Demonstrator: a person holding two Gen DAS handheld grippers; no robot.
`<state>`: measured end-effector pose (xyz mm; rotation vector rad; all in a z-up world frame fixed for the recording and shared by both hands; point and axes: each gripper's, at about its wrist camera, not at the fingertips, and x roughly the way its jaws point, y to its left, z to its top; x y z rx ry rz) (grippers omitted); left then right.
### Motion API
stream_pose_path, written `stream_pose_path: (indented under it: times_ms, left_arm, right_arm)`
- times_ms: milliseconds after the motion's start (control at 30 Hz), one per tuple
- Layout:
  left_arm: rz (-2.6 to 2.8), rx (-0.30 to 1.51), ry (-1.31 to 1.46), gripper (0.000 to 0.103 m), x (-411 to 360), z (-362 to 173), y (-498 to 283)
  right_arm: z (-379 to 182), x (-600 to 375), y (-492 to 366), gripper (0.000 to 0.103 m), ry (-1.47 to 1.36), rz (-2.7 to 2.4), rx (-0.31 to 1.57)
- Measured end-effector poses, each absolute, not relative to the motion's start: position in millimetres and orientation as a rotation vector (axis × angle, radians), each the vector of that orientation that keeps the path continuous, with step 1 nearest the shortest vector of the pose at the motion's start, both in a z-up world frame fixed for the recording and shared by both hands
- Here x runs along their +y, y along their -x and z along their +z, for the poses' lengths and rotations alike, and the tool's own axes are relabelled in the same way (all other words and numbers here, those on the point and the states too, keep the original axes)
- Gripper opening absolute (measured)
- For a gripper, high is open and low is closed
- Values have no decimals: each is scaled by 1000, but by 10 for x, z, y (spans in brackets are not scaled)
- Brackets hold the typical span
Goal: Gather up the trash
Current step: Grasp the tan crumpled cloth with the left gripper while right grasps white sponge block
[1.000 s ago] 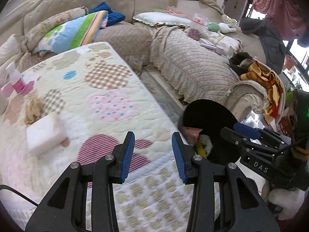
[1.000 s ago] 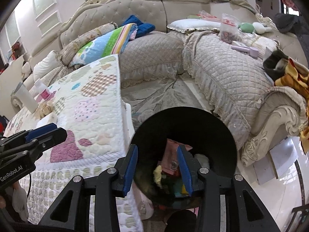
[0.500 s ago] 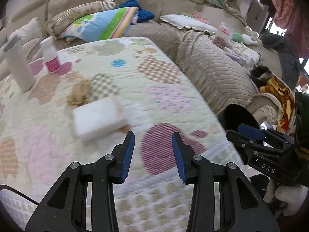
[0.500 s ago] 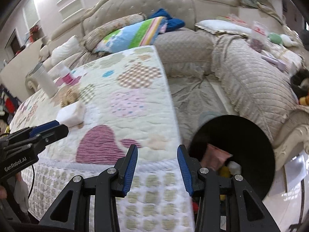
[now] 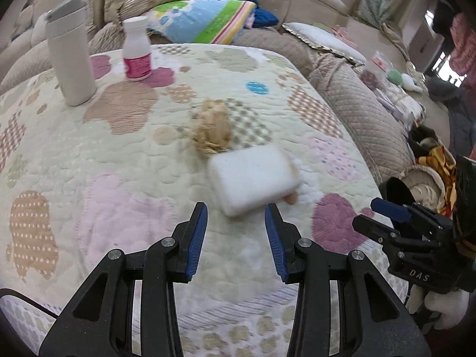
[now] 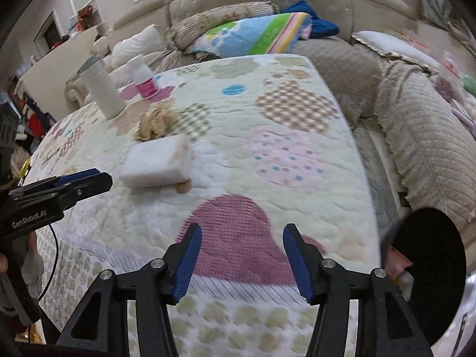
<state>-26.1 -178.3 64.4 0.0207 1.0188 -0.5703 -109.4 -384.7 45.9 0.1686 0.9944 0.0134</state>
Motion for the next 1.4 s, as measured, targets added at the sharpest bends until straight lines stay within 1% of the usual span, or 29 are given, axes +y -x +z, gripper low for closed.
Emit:
stream_pose_path:
  times_ms: [200, 233, 267, 333, 467, 600, 633, 667, 733, 800, 933, 1133, 1267, 1400]
  left_arm:
    - [-534, 1025, 6, 39, -1687, 638, -52]
    - [-533, 1024, 15, 40, -1690, 643, -107]
    - [-534, 1020, 23, 46, -1696, 652, -164]
    - [-542, 1013, 40, 51, -1751, 675, -275]
    - [-543, 1024, 37, 51, -1943, 641, -509]
    - [-509, 1051, 17, 51, -2107, 498, -745]
    - [-505, 1061, 22, 50, -2114, 455, -803]
    - [-502, 1069, 27, 41, -2114, 425, -845]
    - [-522, 1082, 25, 19, -2103, 409, -892]
    - [-559, 1092, 30, 16, -2066, 451, -874]
    - [-633, 1114, 11, 15, -2030, 504, -766]
    - [-690, 1162, 15, 14, -1823, 502, -507]
    - [-710, 1163, 16, 14, -1658, 529, -254]
    - [-675, 1136, 31, 13, -1433, 604, -154]
  right_arm:
    - [417, -3666, 846, 55, -154, 51, 1007]
    - [409, -3651, 822, 55, -156, 55, 1008]
    - [403, -3641, 805, 55, -160, 58, 1009]
    - [375, -3625, 763, 55, -166, 63, 1015]
    - [345, -3600, 703, 56, -173, 74, 1027]
    - [327, -3538, 627, 56, -151, 92, 1042]
    - [318, -3521, 605, 56, -144, 96, 1046]
    - [309, -3510, 588, 56, -139, 98, 1049]
    - [288, -3486, 543, 56, -123, 105, 1058]
    - [265, -3460, 500, 56, -98, 105, 1064]
    - [193, -3462, 367, 56, -44, 71, 1084]
    - [215, -3604, 122, 56, -61, 5, 1076]
    - [243, -3672, -66, 56, -103, 2, 1077]
    - [333, -3603, -49, 56, -122, 6, 1059]
